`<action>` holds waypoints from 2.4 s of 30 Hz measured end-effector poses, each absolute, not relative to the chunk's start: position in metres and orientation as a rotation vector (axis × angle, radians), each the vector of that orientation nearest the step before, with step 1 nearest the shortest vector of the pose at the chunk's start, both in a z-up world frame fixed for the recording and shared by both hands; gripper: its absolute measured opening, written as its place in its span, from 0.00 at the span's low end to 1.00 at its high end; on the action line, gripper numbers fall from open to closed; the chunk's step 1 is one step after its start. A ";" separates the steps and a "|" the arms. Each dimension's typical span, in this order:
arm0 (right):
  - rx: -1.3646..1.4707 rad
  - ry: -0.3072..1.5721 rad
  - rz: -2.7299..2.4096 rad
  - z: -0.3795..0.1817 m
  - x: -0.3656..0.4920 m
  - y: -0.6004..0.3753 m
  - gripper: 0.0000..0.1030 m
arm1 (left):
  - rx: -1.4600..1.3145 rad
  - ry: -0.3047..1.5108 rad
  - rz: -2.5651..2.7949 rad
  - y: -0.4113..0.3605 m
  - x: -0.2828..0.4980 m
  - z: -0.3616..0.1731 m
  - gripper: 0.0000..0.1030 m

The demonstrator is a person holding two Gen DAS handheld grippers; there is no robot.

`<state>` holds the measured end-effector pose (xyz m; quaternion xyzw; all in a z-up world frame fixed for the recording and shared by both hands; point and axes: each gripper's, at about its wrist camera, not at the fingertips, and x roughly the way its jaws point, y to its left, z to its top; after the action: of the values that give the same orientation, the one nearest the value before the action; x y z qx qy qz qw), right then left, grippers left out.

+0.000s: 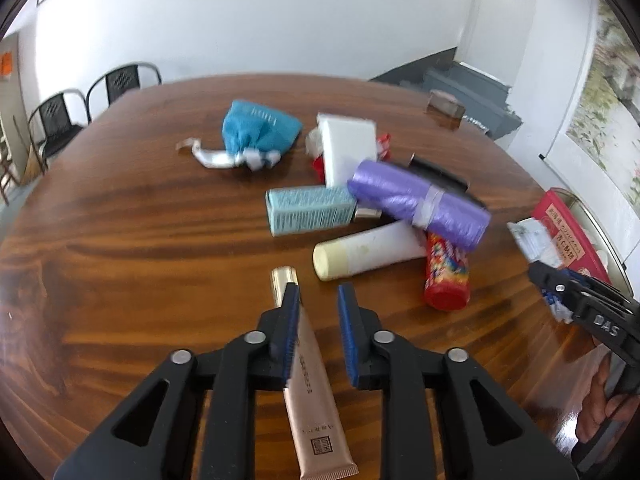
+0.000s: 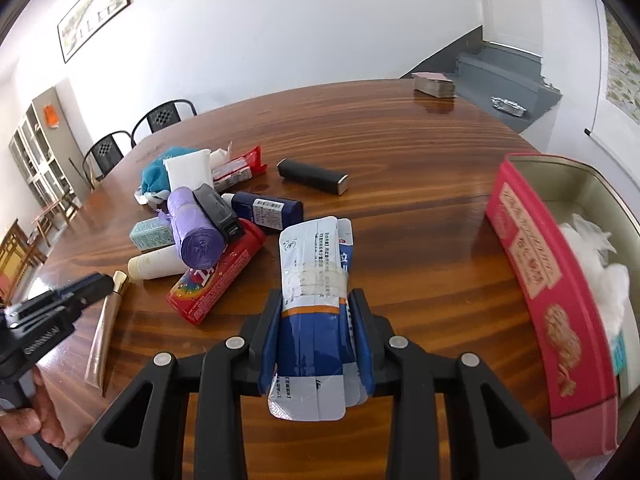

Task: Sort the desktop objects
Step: 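Carry beige tube with left tool while right tool carries packet into red tin box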

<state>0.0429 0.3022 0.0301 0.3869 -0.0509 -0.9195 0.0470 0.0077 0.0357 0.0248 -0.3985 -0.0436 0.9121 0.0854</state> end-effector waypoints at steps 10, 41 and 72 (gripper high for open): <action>1.159 -0.192 -2.799 0.028 0.051 0.309 0.35 | -1.281 -0.124 2.734 0.029 -0.003 0.010 0.51; 0.816 -0.524 -3.088 0.082 0.123 0.448 0.35 | -0.809 0.018 2.484 0.212 0.041 0.124 0.20; 0.965 -0.587 -3.115 0.058 0.126 0.525 0.35 | -0.910 0.079 2.186 0.386 0.004 0.119 0.21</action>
<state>0.1260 0.5246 0.0579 0.2903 -0.1764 -0.9366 -0.0857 0.0036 0.3864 0.1193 -0.3560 0.0308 0.8547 0.3767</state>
